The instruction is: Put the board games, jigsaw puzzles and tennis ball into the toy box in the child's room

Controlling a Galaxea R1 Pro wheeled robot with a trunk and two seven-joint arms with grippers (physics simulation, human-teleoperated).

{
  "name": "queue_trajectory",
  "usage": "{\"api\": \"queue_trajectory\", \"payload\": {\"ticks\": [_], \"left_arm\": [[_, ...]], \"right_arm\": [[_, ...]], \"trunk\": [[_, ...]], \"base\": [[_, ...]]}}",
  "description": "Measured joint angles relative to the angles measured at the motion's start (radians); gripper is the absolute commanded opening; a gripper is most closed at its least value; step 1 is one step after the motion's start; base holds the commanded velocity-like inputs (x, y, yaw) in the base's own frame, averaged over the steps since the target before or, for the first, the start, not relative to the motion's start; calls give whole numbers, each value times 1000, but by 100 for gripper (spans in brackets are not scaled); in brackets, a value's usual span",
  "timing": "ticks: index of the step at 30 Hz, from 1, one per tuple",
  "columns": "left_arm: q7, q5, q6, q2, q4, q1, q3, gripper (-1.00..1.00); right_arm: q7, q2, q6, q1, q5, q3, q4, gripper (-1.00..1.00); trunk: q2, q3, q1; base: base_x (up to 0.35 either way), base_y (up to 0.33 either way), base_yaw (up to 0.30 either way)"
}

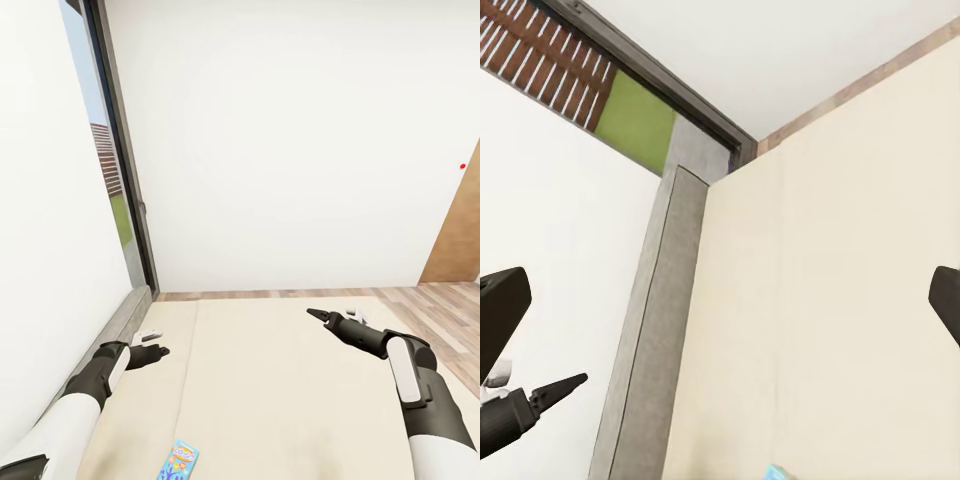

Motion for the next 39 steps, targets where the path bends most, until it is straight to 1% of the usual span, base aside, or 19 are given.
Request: {"api": "queue_trajectory", "payload": {"ticks": [7,15,30,39], "left_arm": [[0,0,0,1,0,0,0,100],[1,0,1,-2,0,0,1,100],[7,-1,2,-5,2,0,0,100],[8,-1,1,-2,3,0,-1,100]], "right_arm": [[-4,4,-1,0,2,1,-1,100],[-5,3,1,-1,1,1,0,100],[-9,-1,6,-1,1,17,4,100],[-9,-5,4,0,2,19,56,100]], "trunk": [[0,0,0],[1,-6,0],[1,-28,0],[1,-43,0]], "base": [[0,0,13],[0,0,115],[0,0,92],[0,0,13]]}}
